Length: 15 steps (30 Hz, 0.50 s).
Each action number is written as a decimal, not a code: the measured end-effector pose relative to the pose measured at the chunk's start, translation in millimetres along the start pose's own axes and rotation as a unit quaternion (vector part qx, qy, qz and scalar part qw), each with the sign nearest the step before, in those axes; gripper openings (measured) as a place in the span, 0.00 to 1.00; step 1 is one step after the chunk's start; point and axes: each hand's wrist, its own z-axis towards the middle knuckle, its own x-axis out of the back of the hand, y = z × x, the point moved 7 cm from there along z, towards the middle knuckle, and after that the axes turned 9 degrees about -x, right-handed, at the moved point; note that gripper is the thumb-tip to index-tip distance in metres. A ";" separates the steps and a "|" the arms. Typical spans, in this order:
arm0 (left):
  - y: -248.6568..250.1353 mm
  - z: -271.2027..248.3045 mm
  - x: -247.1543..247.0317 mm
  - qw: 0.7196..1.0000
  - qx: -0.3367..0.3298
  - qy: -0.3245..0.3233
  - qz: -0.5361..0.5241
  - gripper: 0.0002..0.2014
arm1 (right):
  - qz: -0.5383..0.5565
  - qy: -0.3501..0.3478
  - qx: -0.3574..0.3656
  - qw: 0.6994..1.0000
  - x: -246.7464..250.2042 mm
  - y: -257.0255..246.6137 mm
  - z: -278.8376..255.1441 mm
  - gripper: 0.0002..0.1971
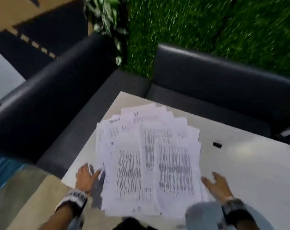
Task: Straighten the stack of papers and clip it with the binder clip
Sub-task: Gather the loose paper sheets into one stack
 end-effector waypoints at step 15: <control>69.2 20.2 -20.7 0.969 0.131 -0.023 -0.208 0.51 | 0.091 -0.019 -0.109 0.990 -54.0 -94.9 28.0 0.56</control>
